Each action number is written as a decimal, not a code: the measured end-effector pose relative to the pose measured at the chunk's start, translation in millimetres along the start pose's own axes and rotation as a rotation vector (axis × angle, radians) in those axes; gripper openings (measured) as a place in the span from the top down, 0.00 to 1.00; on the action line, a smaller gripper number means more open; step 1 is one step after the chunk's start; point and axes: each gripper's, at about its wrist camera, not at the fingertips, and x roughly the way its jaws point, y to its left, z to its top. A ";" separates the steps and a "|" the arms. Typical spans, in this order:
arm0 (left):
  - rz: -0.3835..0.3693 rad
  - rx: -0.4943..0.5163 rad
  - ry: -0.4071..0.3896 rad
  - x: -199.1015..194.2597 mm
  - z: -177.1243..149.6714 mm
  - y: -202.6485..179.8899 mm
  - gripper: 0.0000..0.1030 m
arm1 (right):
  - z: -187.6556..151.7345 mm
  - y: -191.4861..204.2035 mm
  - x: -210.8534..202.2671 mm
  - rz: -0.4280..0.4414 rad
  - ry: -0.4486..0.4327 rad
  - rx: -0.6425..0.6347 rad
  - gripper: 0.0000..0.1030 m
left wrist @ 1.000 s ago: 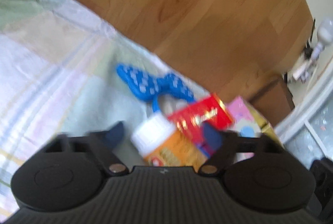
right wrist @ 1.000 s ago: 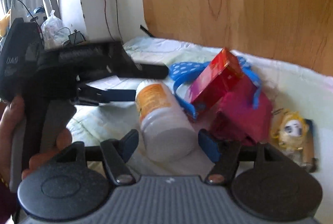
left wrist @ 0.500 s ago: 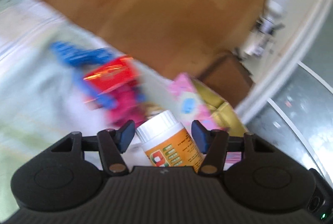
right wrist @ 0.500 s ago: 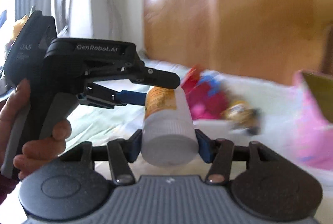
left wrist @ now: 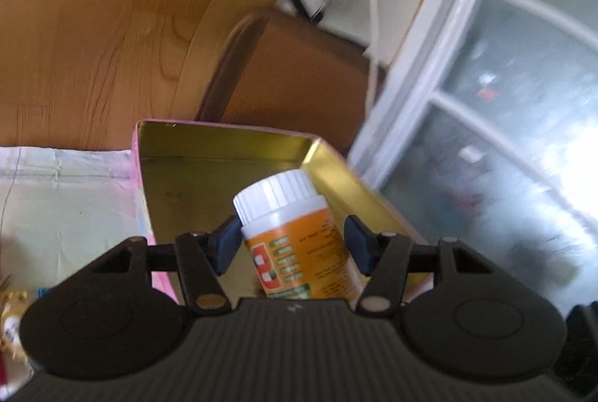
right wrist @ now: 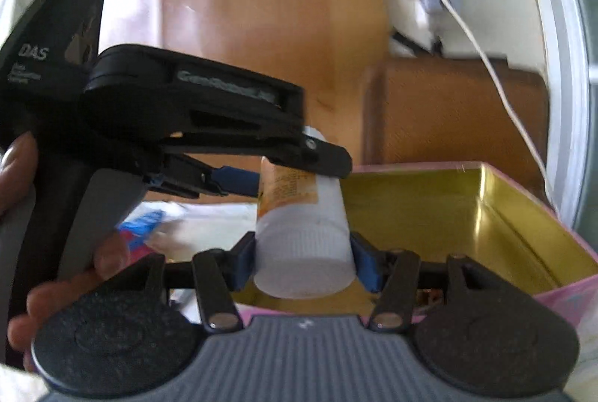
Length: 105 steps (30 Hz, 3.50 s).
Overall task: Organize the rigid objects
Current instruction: 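Carry the pill bottle over the pink tin and release it inside, then grasp the white charger plug on the bed with the left gripper, then carry the charger plug into the pink tin and open the left gripper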
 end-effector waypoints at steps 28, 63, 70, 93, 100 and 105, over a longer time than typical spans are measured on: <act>0.405 -0.175 -0.201 -250.3 -93.1 118.2 0.32 | -6.0 32.2 -1.7 0.416 0.017 0.026 0.48; -0.119 -0.153 0.161 -142.3 -146.0 55.1 0.32 | -76.3 25.8 -110.8 0.291 0.243 -0.193 0.38; -0.111 -0.217 0.187 -142.9 -153.8 61.1 0.34 | -83.7 70.8 -86.2 0.218 0.242 -0.264 0.24; -0.194 0.101 0.153 19.3 -38.7 -67.0 0.50 | -5.2 -50.6 -50.7 -0.179 -0.112 -0.183 0.50; -0.128 0.098 0.197 77.4 -39.0 -71.2 0.50 | -7.0 -95.7 1.8 -0.219 -0.039 -0.113 0.50; -0.081 0.110 0.198 86.8 -43.5 -69.5 0.49 | -17.5 -104.9 9.2 -0.212 -0.045 -0.074 0.32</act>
